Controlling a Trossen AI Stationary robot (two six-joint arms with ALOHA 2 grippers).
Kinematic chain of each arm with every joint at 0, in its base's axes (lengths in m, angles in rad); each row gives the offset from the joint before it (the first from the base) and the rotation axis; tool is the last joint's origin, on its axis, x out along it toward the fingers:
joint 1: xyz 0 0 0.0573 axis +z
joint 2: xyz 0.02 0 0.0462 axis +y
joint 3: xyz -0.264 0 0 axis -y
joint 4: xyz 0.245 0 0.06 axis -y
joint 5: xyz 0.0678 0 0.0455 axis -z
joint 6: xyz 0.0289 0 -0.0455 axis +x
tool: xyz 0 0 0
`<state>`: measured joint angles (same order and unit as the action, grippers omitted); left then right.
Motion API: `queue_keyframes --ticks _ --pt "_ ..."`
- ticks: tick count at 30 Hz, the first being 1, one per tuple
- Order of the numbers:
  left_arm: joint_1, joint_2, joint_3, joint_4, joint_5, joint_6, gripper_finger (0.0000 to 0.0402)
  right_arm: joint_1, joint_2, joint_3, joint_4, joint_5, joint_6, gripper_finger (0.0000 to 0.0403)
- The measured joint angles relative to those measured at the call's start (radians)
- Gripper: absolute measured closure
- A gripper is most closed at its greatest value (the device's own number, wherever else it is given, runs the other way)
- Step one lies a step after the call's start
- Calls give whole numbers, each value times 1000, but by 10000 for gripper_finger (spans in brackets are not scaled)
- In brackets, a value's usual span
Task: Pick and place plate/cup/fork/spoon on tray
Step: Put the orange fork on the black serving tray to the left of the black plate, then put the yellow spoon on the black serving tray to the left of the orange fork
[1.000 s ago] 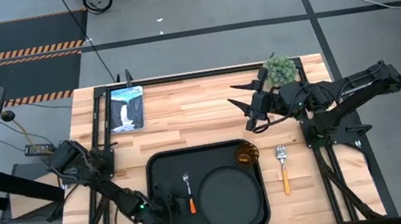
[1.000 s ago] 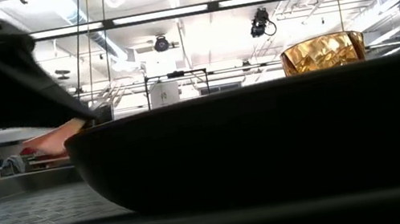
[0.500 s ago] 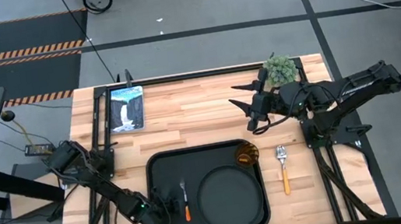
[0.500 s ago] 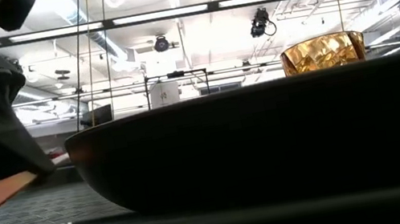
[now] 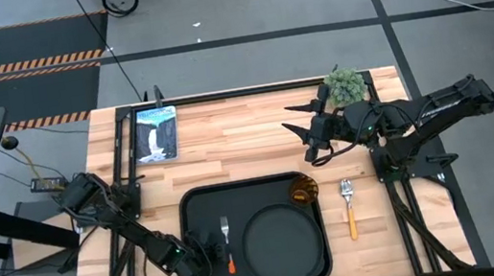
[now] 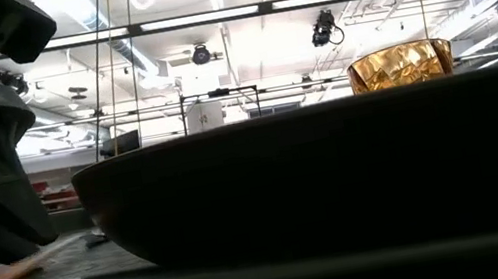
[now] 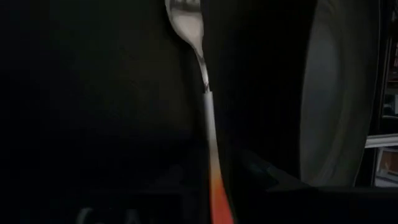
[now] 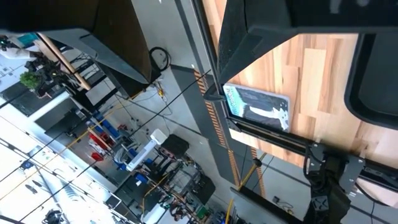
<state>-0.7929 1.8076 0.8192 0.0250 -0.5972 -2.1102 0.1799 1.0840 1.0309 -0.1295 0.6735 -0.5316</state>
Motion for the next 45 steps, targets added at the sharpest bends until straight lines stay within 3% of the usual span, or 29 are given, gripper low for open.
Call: queue_keyframes --ticks 7,16,20,29,32,38,45 --pt "-2 -10 0 -22 8 10 297 0 0 0 0 -19 0 211" --pt "4 -104 -1 -93 36 158 303 0 0 0 -40 -23 59 211" --pt "28 -158 -2 -66 9 446 307 0 0 0 -168 -47 200 211" --pt "102 -226 -1 197 13 1317 308 -6 0 0 -547 -41 624 211" --pt "125 -250 -1 202 20 1485 308 -33 4 0 -684 -64 820 211" --pt "160 -282 -1 173 22 1664 308 -99 31 -33 -953 -207 1111 211" --pt "172 -285 -1 171 23 1741 308 -174 33 -180 -956 -557 1126 213"
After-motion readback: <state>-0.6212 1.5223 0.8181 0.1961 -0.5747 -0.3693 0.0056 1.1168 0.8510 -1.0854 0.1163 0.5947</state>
